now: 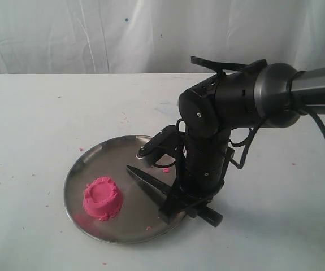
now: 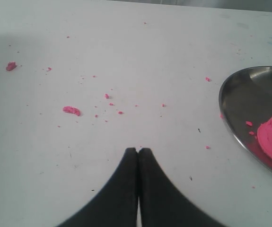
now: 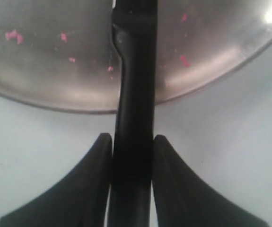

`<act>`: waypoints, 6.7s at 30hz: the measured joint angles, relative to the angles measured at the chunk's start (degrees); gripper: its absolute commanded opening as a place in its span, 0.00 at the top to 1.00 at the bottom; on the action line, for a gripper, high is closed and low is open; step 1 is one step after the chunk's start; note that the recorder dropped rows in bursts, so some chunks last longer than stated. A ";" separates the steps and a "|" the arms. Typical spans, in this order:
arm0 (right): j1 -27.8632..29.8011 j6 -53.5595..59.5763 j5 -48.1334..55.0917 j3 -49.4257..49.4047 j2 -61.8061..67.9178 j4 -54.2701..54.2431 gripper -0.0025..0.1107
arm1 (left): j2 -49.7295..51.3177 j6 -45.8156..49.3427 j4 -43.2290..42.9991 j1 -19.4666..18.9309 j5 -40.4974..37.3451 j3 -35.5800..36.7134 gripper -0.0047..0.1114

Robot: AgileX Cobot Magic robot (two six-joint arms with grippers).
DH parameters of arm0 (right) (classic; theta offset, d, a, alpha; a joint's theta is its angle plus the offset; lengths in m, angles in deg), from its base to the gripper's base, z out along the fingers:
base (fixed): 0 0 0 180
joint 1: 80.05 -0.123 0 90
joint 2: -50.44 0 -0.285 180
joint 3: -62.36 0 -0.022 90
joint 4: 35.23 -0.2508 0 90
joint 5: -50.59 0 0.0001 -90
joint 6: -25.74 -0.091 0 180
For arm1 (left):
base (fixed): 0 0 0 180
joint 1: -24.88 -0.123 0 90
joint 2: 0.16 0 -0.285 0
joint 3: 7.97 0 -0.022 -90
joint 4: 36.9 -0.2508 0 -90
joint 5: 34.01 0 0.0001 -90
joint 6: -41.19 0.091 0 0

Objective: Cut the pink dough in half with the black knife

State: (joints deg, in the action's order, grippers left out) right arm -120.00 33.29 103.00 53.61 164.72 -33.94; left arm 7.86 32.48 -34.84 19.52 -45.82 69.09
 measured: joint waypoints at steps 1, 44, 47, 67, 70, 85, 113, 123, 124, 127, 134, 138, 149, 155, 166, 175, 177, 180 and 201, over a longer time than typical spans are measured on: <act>0.00 0.00 -0.71 -0.16 0.00 -0.15 0.85 | 0.00 0.00 0.00 0.00 0.00 0.00 0.96; 0.00 0.00 -1.02 -0.91 0.00 -1.29 0.65 | 0.00 0.00 0.00 0.00 0.00 0.00 0.96; 0.00 0.00 0.27 0.79 -1.31 -1.29 0.65 | 0.00 0.00 0.00 0.00 0.00 0.00 0.96; 36.48 26.72 16.52 2.49 -5.24 -39.62 0.82 | 0.00 0.00 0.00 0.00 0.00 0.00 0.96; 36.35 29.81 17.04 0.66 -2.83 -41.07 0.64 | 0.00 0.00 0.00 0.00 0.00 0.00 0.96; 29.19 44.61 12.45 -8.96 2.15 -48.32 0.48 | 0.00 0.00 0.00 0.00 0.00 0.00 0.96; 29.04 50.89 16.02 -8.95 13.73 -58.43 0.55 | 0.00 0.00 0.00 0.00 0.00 0.00 0.96; 26.79 51.13 15.57 -8.85 13.85 -56.91 0.90 | 0.00 0.00 0.00 0.00 0.00 0.00 0.96; 26.78 51.13 15.57 -8.85 13.85 -56.86 0.93 | 0.00 0.00 0.00 0.00 0.00 0.00 0.96; 26.68 51.13 15.57 -8.85 13.85 -56.77 0.98 | 0.00 0.00 0.00 0.00 0.00 0.00 0.96; 26.68 51.26 15.57 -8.85 13.51 -56.77 0.98 | 0.00 0.00 0.00 0.00 0.00 0.00 0.96; 26.55 51.40 14.77 -8.85 12.29 -55.94 0.98 | 0.00 0.00 0.00 0.00 0.00 0.00 0.96; 26.55 48.75 13.66 -9.05 4.91 -54.97 0.98 | 0.00 0.00 0.00 0.00 0.00 0.00 0.96; 26.55 47.15 13.30 -9.05 1.32 -54.77 0.98 | 0.00 0.00 0.00 0.00 0.00 0.00 0.96; 21.81 43.22 12.41 -9.17 -16.84 -54.65 0.98 | 0.00 0.00 0.00 0.00 0.00 0.00 0.96; 8.78 34.39 -4.55 -10.62 -23.74 -35.42 0.98 | 0.00 0.00 0.00 0.00 0.00 0.00 0.96; 8.65 32.85 -6.19 -11.42 -23.74 -33.96 0.98 | 0.00 0.00 0.00 0.00 0.00 0.00 0.96; 8.54 32.46 -6.04 -11.79 -23.74 -34.45 0.98 | 0.00 0.00 0.00 0.00 0.13 0.00 0.96; 8.54 32.46 -5.43 -11.79 -23.74 -36.83 0.98 | -0.26 -1.41 2.52 0.00 61.62 -3.01 0.96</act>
State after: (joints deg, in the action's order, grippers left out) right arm -111.46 65.74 97.57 41.82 140.98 -70.77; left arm 7.61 31.06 -32.32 19.52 15.81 66.09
